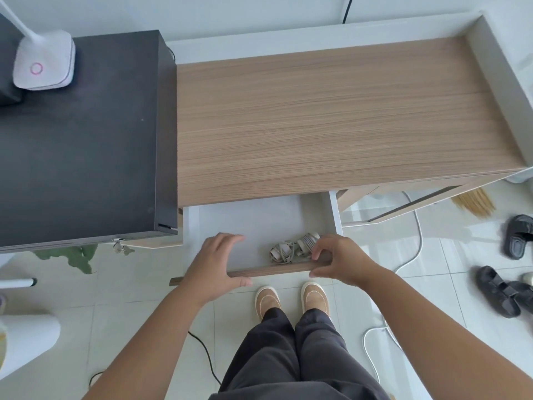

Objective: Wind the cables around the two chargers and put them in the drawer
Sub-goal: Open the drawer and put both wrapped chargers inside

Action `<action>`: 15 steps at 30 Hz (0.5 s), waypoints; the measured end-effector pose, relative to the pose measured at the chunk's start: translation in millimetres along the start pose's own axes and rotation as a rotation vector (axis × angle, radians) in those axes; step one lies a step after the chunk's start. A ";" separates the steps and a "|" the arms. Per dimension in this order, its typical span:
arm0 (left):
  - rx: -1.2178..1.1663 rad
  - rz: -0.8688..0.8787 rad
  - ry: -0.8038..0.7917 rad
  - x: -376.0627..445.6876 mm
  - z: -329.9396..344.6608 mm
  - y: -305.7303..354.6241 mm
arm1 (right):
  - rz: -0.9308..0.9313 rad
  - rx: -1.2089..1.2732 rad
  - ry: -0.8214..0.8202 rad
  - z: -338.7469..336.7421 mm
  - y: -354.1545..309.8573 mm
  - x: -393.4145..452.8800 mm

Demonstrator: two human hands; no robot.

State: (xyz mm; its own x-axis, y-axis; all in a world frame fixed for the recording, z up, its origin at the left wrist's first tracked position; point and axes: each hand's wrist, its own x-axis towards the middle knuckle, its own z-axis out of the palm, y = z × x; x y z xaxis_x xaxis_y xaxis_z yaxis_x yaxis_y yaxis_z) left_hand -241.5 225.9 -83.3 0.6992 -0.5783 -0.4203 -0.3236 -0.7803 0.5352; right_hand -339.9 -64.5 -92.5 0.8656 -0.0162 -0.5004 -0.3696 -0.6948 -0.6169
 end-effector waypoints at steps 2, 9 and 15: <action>0.045 0.030 0.088 0.8 -1.7 2.7 | -0.031 0.000 0.054 0.3 -2.1 0.8; 0.219 0.073 0.214 19.2 -5.3 5.4 | -0.082 0.049 0.293 5.4 -1.9 13.9; 0.263 0.064 0.247 42.5 -11.4 9.0 | -0.103 -0.158 0.558 17.6 -0.8 25.1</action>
State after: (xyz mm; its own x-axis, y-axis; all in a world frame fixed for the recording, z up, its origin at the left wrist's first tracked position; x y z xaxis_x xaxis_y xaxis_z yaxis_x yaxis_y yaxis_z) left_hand -207.4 197.0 -87.9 0.7950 -0.5776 -0.1852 -0.5015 -0.7977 0.3348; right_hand -323.9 -51.7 -115.3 0.9570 -0.2892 -0.0211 -0.2565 -0.8106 -0.5264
